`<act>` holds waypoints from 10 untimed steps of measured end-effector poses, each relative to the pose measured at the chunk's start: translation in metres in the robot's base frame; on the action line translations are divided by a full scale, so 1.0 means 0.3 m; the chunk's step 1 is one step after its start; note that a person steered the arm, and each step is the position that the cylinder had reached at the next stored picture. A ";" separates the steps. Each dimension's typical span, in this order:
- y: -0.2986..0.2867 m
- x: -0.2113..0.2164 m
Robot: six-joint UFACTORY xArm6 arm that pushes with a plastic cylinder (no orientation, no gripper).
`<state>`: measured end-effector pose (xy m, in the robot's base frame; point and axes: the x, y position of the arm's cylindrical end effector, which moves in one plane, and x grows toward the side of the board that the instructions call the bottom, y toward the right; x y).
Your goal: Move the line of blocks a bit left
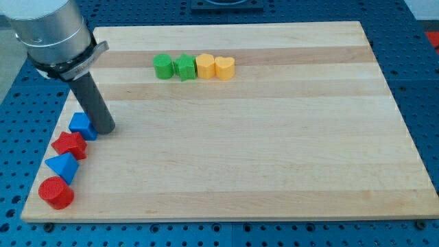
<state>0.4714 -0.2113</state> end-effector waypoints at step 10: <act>0.817 -0.329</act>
<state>0.3727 0.0339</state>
